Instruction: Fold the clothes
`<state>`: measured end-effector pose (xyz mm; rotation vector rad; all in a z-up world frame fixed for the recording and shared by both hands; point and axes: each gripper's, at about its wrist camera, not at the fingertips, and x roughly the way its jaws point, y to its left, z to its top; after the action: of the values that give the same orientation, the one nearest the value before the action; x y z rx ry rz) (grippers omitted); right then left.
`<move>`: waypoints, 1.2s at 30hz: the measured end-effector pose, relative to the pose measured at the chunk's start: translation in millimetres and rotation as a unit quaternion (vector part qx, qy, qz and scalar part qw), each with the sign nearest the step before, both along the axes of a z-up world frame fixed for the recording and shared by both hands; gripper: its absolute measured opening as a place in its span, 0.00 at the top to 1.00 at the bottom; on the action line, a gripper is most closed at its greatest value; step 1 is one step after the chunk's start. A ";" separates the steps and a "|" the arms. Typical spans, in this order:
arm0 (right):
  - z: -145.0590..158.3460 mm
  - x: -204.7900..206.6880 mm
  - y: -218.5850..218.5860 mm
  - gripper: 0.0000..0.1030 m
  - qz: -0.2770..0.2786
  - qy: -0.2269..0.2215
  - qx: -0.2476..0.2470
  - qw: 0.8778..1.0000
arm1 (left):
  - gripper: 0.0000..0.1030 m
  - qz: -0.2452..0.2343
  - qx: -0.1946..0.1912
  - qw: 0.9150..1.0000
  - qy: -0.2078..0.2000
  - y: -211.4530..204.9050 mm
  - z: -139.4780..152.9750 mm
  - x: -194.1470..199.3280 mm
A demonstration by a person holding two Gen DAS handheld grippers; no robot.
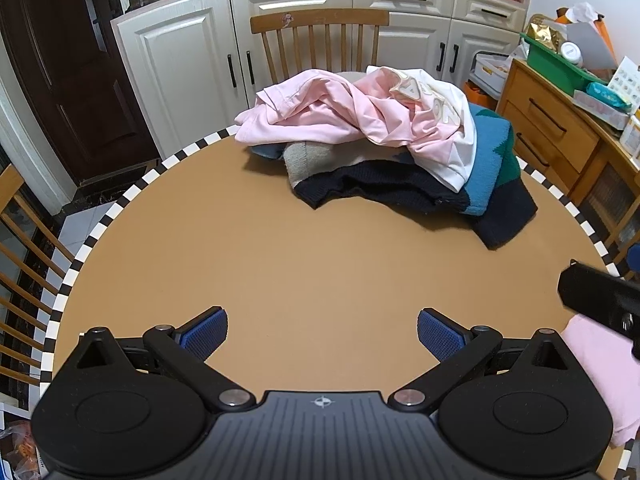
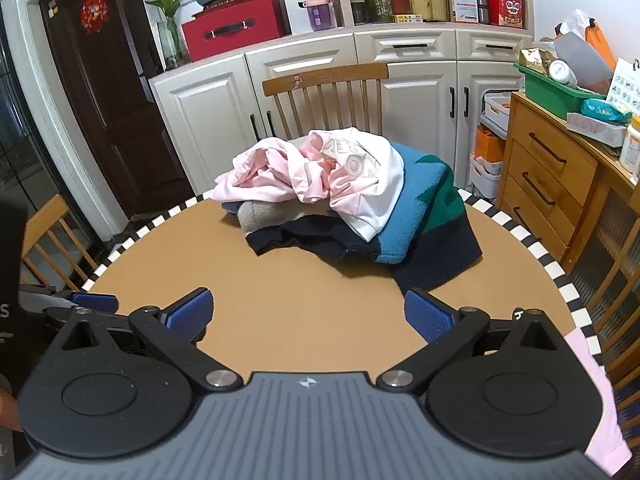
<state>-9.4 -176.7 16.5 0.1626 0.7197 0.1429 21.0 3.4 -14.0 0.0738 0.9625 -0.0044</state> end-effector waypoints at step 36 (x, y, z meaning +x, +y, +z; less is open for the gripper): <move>-76.6 251.5 61.1 0.44 -0.029 -0.028 -0.176 0.984 | 0.00 -0.016 -0.083 0.996 0.023 84.1 -68.4 91.7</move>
<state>242.1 -115.6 -60.1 -0.1585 0.6716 -0.0362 112.7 87.6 -82.4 -0.0636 1.0041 -0.1162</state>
